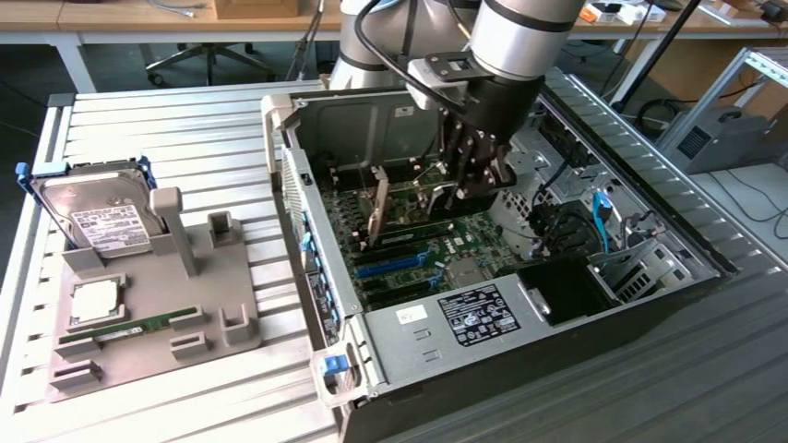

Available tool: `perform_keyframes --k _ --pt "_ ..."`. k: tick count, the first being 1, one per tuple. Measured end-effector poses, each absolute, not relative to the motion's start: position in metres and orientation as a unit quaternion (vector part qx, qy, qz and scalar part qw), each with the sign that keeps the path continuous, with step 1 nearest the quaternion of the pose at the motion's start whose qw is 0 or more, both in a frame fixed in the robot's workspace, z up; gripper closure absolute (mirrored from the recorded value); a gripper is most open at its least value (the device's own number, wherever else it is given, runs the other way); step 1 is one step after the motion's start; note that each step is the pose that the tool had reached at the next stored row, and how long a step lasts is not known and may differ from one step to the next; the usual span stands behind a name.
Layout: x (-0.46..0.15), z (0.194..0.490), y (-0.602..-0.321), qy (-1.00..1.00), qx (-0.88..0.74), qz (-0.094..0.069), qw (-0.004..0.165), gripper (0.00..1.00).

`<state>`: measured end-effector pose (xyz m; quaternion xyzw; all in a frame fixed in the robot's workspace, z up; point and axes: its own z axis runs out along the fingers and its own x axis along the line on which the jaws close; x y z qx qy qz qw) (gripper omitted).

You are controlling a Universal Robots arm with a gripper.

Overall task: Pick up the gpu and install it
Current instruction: 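Insert the gpu into the slot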

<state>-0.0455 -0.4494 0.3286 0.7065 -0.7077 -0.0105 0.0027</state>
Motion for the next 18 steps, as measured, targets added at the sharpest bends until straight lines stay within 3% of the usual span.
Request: perform_keyframes --k 18 --pt "-0.05 0.298 -0.45 -0.708 0.707 -0.01 0.002 0.73"
